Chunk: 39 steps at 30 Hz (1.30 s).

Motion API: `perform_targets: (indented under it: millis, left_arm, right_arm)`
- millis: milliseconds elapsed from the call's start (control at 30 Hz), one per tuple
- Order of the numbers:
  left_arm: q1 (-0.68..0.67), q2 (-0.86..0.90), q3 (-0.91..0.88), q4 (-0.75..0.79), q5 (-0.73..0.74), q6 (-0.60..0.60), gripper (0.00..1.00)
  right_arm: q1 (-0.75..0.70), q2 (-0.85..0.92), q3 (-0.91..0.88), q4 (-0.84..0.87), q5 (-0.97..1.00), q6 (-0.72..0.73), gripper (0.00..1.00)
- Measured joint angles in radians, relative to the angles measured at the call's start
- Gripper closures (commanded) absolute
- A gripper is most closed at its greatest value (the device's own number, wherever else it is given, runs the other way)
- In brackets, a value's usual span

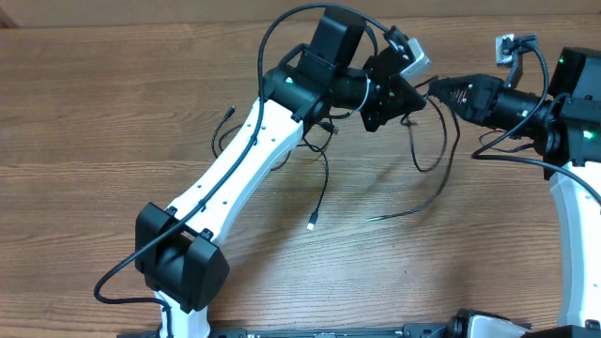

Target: Untangle cables

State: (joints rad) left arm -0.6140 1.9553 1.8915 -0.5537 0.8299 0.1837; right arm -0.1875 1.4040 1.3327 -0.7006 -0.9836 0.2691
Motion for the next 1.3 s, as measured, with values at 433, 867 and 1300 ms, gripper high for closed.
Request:
perform_targets:
  millis: [433, 867, 1300]
  left_arm:
    - [-0.021, 0.000, 0.000, 0.006, 0.029, 0.000, 0.96]
    - [-0.021, 0.000, 0.000, -0.133, -0.127, 0.008, 0.00]
    - [-0.009, 0.000, 0.000, -0.322, -0.557, -0.035, 0.00]
  right_arm:
    - [0.019, 0.000, 0.000, -0.011, 0.023, 0.098, 0.96]
    - [0.023, 0.002, 0.000, -0.064, 0.393, 0.100, 0.96]
    - [-0.014, 0.080, 0.000, -0.101, 0.832, 0.059, 0.96]
